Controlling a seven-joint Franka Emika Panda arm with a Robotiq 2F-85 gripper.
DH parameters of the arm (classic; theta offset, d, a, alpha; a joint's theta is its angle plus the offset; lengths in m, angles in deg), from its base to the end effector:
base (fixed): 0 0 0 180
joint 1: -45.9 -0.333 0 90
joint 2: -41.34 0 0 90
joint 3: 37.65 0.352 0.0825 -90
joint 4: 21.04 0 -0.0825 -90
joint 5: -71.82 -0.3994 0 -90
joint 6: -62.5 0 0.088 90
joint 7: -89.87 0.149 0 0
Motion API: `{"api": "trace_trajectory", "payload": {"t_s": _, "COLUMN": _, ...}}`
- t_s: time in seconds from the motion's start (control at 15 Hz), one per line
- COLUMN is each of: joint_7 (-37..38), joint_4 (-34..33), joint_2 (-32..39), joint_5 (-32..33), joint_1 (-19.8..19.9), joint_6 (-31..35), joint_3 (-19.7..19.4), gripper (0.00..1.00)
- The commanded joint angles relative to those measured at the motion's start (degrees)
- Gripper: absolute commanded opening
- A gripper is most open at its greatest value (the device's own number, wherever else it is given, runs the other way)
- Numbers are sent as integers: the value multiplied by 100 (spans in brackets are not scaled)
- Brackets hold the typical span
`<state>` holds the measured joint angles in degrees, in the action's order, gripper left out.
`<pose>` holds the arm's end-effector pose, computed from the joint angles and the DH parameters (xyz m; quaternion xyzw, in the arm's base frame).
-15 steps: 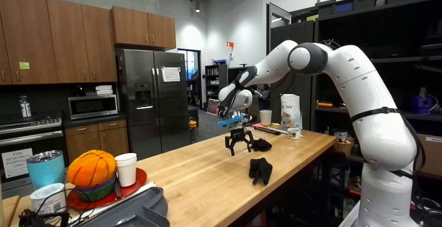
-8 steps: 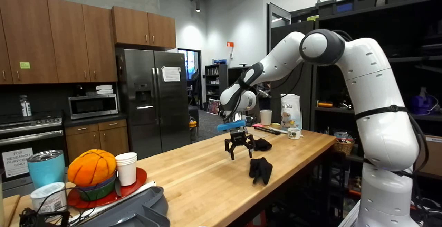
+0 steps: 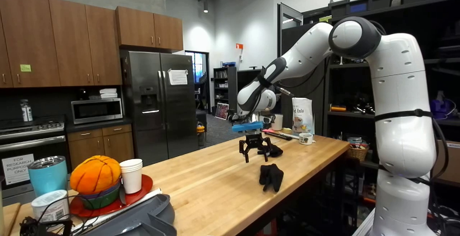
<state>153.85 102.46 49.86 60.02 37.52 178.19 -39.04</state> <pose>0.5233 0.0840 0.2966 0.8381 -0.5203 -0.1635 0.0139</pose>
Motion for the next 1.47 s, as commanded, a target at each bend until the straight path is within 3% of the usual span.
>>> {"api": "trace_trajectory", "payload": {"t_s": 0.0, "joint_7": 196, "joint_4": 594, "joint_2": -463, "joint_5": 123, "joint_1": 90, "joint_6": 326, "joint_3": 140, "gripper": 100}}
{"api": "trace_trajectory", "payload": {"t_s": 1.07, "joint_7": 67, "joint_4": 1508, "joint_2": -959, "joint_5": -53, "joint_1": 313, "joint_6": 542, "joint_3": 237, "gripper": 100}}
{"api": "trace_trajectory", "payload": {"t_s": 1.13, "joint_7": 42, "joint_4": 1532, "joint_2": -977, "joint_5": -72, "joint_1": 361, "joint_6": 528, "joint_3": 215, "gripper": 94}}
{"api": "trace_trajectory", "payload": {"t_s": 1.2, "joint_7": 18, "joint_4": 1551, "joint_2": -1001, "joint_5": -86, "joint_1": 431, "joint_6": 532, "joint_3": 180, "gripper": 74}}
{"api": "trace_trajectory", "payload": {"t_s": 1.4, "joint_7": -32, "joint_4": 1582, "joint_2": -1128, "joint_5": -124, "joint_1": 646, "joint_6": 534, "joint_3": 92, "gripper": 54}}
